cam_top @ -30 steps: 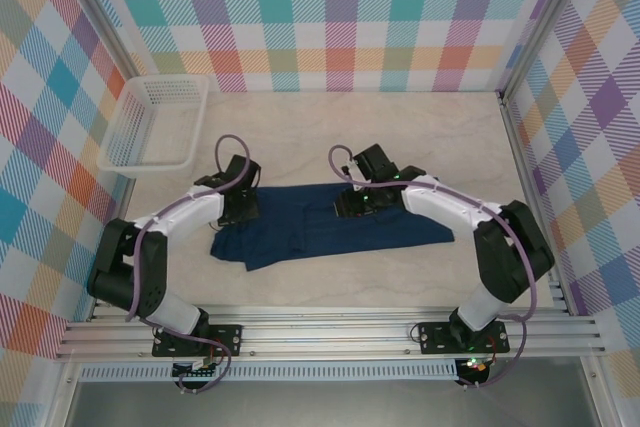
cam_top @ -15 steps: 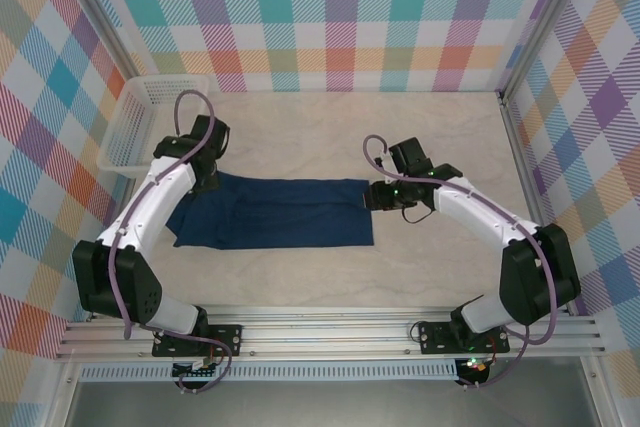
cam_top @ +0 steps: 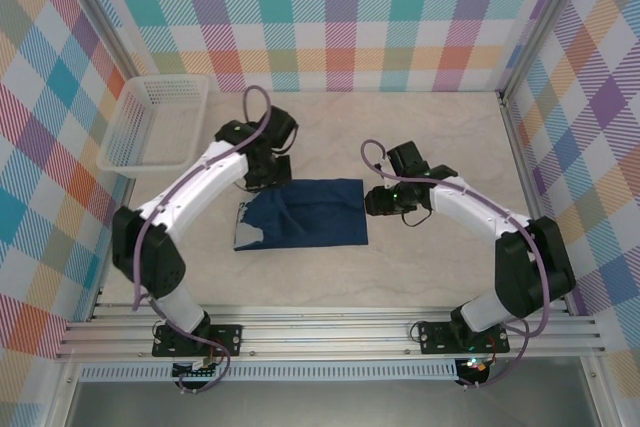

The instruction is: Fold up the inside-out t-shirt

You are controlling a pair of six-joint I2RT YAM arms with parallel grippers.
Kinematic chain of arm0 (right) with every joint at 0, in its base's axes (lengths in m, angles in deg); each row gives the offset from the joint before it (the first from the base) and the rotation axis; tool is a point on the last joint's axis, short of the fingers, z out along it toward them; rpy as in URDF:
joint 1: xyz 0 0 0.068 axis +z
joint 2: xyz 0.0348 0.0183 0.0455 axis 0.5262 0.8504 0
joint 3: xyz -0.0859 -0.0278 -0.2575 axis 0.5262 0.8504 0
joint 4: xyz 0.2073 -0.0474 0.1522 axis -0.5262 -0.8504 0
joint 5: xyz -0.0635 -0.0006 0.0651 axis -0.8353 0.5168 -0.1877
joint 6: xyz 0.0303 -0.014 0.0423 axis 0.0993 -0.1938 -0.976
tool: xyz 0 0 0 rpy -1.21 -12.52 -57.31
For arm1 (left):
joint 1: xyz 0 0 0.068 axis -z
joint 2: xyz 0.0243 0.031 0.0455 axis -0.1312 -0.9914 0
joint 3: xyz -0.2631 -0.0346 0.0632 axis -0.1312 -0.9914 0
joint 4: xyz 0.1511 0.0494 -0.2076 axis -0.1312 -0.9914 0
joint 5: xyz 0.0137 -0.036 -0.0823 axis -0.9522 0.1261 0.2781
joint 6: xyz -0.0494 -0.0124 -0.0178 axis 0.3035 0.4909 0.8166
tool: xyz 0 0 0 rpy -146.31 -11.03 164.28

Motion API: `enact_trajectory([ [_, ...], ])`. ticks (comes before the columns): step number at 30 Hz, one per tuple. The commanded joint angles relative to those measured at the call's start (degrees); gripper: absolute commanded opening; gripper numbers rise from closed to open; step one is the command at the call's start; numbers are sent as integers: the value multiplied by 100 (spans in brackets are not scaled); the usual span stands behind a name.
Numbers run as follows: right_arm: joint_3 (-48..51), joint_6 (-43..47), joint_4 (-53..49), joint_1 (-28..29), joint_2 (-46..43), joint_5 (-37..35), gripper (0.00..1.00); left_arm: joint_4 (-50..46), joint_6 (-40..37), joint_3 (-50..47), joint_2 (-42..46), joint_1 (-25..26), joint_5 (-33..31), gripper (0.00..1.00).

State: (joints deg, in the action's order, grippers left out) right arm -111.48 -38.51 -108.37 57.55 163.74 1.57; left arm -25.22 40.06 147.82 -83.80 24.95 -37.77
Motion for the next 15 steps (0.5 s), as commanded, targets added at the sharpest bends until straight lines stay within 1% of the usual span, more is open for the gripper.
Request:
enact_trajectory([
  [1,133,-243,225,-106,373,540,43,-66,176,628,-428,316,343,0],
  [6,111,-514,721,-110,932,1213,41,-148,78,1143,-859,477,499,0],
  [8,135,-587,859,-110,1059,1325,41,-155,85,1218,-926,503,573,0],
  [15,92,-686,1019,-110,1462,1385,39,-113,43,1359,-1127,587,830,0],
])
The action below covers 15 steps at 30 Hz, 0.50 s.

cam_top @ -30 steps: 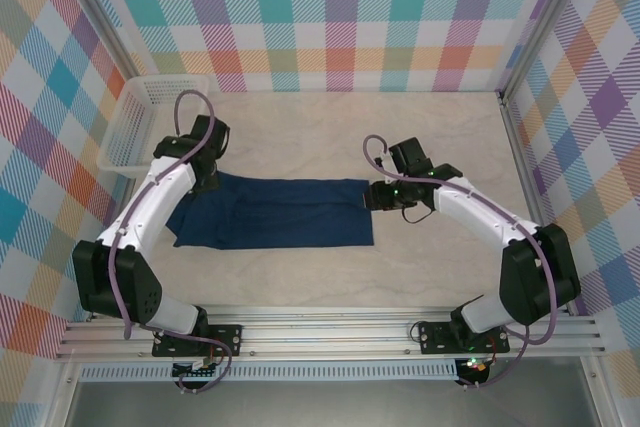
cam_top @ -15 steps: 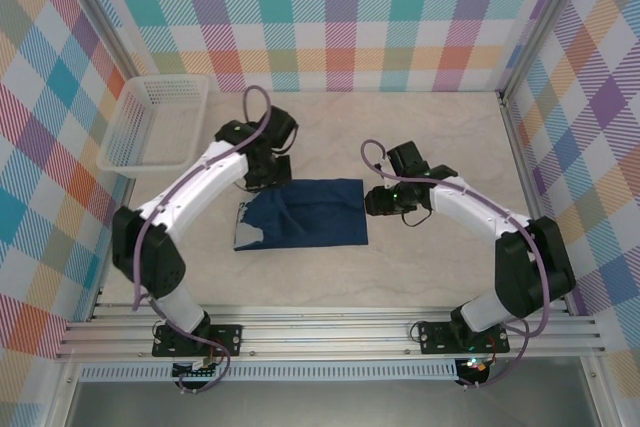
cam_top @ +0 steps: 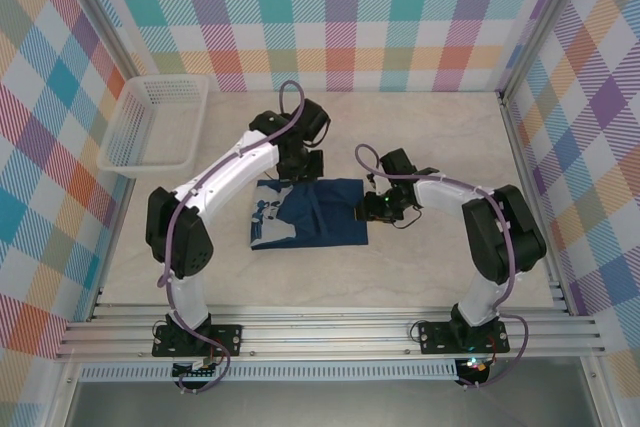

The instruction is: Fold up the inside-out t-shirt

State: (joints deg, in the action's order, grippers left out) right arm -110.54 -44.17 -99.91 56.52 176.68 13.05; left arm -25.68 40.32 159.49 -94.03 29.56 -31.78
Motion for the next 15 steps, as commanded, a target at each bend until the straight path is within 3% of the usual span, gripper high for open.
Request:
enact_trajectory([
  [1,-11,-134,192,-12,216,246,39,-59,3,205,-145,139,268,0],
  [15,133,-213,184,-96,-85,149,40,302,-75,352,-814,289,477,0],
])
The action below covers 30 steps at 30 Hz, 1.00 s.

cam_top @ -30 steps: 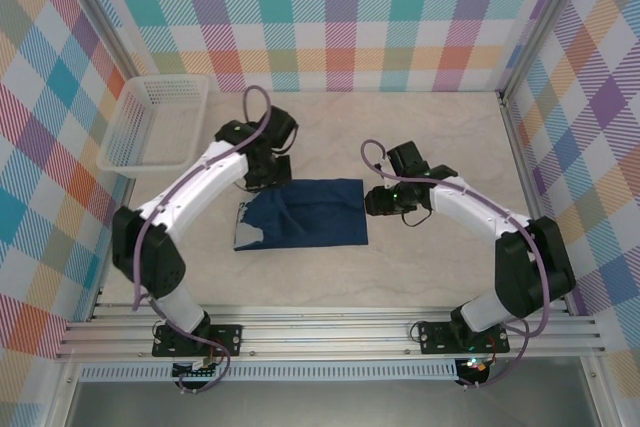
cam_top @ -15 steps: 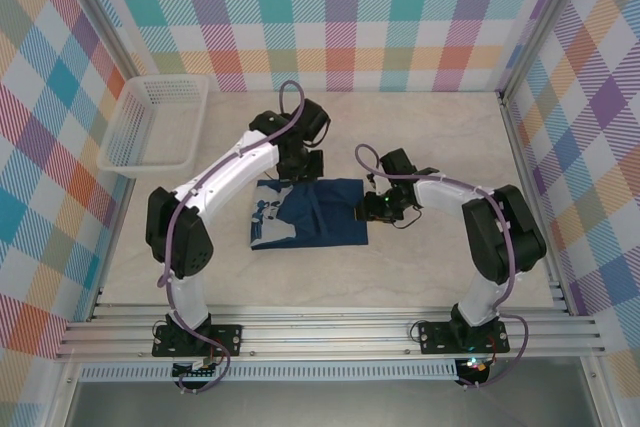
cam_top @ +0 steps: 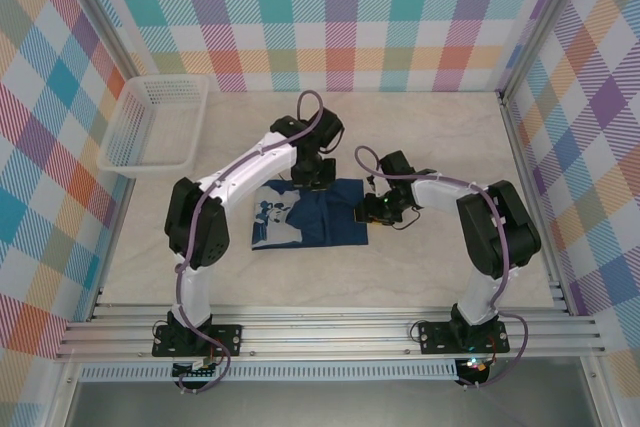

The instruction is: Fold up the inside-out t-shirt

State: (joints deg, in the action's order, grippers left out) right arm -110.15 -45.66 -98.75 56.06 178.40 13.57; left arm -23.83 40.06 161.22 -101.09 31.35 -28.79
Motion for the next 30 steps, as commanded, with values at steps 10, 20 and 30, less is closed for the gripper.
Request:
enact_trajectory([
  [10,286,-78,-165,-181,-769,-149,40,584,127,187,-529,193,452,1],
  [20,869,-202,-714,-522,-1978,-987,42,1197,467,802,-1365,489,1125,41],
  [30,1310,-456,-653,-507,-3480,-884,44,939,-273,747,-718,376,712,55],
])
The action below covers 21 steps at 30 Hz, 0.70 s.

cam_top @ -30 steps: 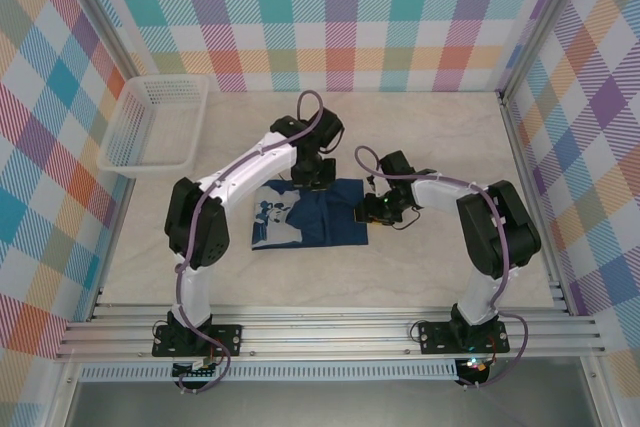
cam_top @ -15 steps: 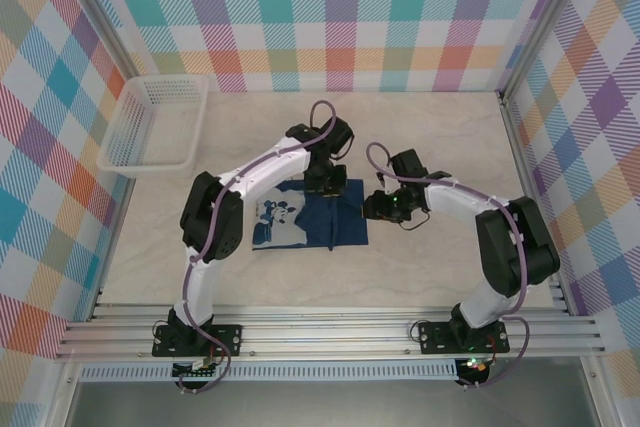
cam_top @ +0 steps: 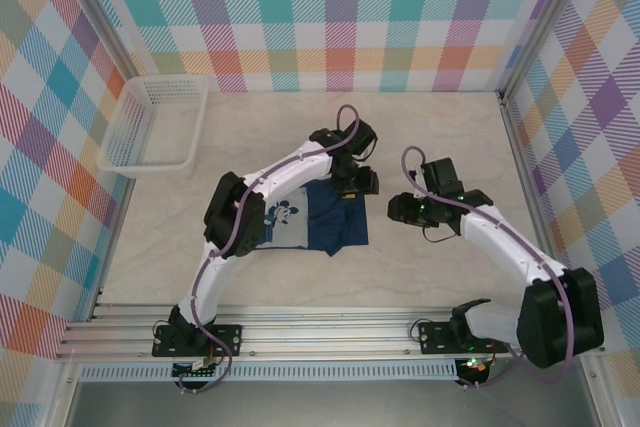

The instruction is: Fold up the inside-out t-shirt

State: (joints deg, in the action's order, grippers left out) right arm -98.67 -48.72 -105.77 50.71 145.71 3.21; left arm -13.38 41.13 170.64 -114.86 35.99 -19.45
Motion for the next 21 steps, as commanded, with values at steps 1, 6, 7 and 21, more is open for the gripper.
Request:
enact_trajectory([
  [1,187,-167,174,37,-235,234,45,-65,-445,-417,878,-132,-320,55],
  [6,-428,-354,1174,43,785,1032,52,503,-460,-2424,2417,-473,-579,59],
  [7,-617,-380,1306,44,1048,1139,55,633,-425,-2748,2624,-518,-514,60],
  [21,-2197,-825,1753,79,3579,1366,53,1570,-226,-4445,3094,-548,212,70],
])
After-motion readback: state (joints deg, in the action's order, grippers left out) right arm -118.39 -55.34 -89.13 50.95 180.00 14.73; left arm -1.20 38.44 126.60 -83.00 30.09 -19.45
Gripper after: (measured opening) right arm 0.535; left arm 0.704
